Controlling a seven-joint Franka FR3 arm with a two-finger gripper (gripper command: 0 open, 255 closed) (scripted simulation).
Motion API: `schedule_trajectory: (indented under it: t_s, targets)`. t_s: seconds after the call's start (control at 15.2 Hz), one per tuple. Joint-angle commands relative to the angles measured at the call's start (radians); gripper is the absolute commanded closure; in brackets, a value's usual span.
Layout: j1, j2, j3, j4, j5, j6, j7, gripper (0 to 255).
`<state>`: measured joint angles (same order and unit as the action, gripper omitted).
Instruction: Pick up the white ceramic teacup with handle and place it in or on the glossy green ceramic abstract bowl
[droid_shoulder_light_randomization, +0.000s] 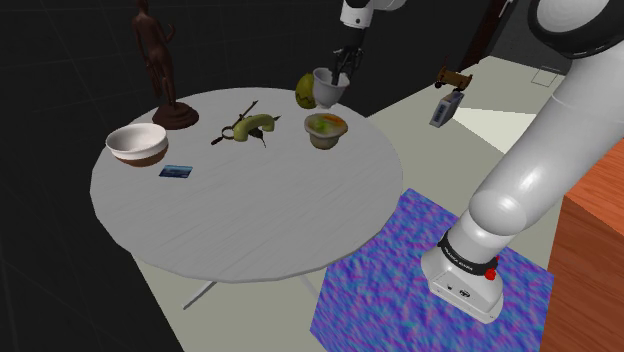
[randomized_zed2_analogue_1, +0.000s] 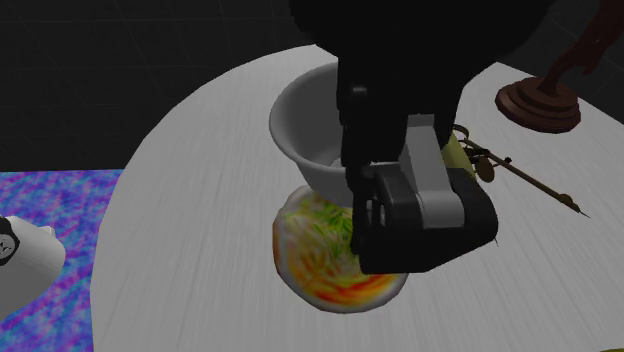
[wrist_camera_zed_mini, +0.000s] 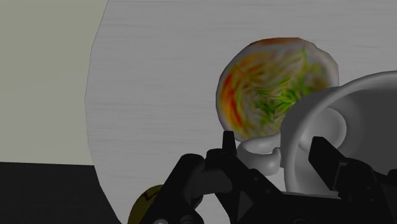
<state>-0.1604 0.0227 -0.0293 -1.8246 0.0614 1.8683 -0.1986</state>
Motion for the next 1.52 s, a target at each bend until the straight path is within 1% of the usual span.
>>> schedule_trajectory:
  t_s: [0.0,0.66,1.19,1.25,1.45]
  targets:
    - [0.000,0.001,0.000,-0.028,0.001,0.030,-0.002,255]
    - [0.000,0.026,0.000,-0.129,0.005,0.156,-0.010,255]
    - [0.000,0.026,0.000,-0.129,0.005,0.156,-0.010,255]
    - [0.000,0.026,0.000,-0.129,0.005,0.155,-0.010,0]
    - [0.000,0.026,0.000,-0.129,0.005,0.156,-0.010,0]
